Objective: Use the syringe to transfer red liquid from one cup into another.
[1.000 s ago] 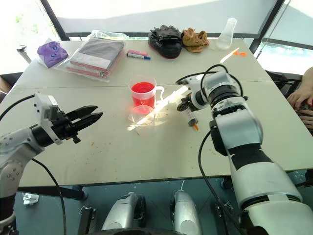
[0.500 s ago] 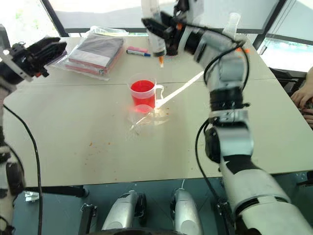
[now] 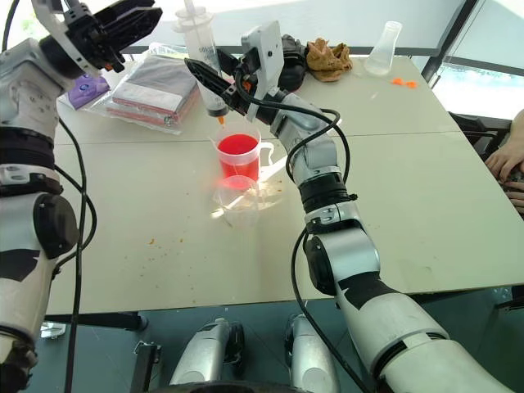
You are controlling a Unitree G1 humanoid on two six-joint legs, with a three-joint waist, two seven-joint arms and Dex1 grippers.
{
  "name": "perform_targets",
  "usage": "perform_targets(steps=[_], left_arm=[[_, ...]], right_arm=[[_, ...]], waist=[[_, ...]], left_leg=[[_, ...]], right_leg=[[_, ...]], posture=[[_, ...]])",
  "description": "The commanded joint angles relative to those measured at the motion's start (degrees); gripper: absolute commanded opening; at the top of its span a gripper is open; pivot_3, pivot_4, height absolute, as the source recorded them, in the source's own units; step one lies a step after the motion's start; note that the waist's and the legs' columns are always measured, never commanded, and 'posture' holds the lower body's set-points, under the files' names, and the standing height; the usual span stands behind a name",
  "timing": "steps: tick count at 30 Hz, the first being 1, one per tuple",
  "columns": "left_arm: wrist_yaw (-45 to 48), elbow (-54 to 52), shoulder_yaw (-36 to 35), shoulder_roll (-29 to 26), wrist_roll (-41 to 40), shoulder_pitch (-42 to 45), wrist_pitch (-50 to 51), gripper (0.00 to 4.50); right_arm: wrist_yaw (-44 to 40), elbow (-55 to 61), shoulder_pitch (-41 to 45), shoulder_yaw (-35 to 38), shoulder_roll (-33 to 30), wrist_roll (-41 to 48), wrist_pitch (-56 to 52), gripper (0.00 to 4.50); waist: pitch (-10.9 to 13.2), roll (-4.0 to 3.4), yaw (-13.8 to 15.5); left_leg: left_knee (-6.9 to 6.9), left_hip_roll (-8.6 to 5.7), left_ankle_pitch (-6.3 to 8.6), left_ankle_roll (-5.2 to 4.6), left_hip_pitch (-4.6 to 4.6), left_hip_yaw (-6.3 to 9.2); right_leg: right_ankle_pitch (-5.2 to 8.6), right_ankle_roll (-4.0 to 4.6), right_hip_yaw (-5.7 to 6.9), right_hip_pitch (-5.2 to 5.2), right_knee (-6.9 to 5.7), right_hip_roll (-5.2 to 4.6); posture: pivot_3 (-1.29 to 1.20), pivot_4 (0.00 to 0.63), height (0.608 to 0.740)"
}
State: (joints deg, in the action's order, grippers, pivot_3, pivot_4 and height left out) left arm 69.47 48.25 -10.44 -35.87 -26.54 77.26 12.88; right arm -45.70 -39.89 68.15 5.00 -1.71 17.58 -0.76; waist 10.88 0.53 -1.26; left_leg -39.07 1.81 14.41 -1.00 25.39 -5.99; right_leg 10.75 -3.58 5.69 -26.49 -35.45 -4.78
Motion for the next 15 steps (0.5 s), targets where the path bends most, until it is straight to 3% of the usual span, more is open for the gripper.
perform_targets(steps=[1, 15], left_arm=[[1.06, -3.07, -1.58, -0.38, -1.12, 1.87, 0.83, 1.62], [1.62, 1.71, 2.39, 4.67, 5.94, 1.77, -6.98, 1.62]], right_arm=[[0.16, -0.11, 0.85, 0.43, -0.15, 0.36, 1.68, 1.43], [-0.01, 1.32, -2.14, -1.99, 1.38, -0.49, 1.86, 1.43]], waist=[[0.00, 0.00, -0.14], [0.00, 0.00, 0.21]], left_leg=[[0.00, 0.00, 0.00, 0.00, -0.02, 0.00], [-0.05, 0.01, 0.00, 0.00, -0.02, 0.01]], right_leg=[[0.00, 0.00, -0.01, 0.00, -0.01, 0.00], [0.00, 0.00, -0.03, 0.01, -0.08, -0.01]], posture=[[0.00, 0.150, 0.740], [0.00, 0.150, 0.740]])
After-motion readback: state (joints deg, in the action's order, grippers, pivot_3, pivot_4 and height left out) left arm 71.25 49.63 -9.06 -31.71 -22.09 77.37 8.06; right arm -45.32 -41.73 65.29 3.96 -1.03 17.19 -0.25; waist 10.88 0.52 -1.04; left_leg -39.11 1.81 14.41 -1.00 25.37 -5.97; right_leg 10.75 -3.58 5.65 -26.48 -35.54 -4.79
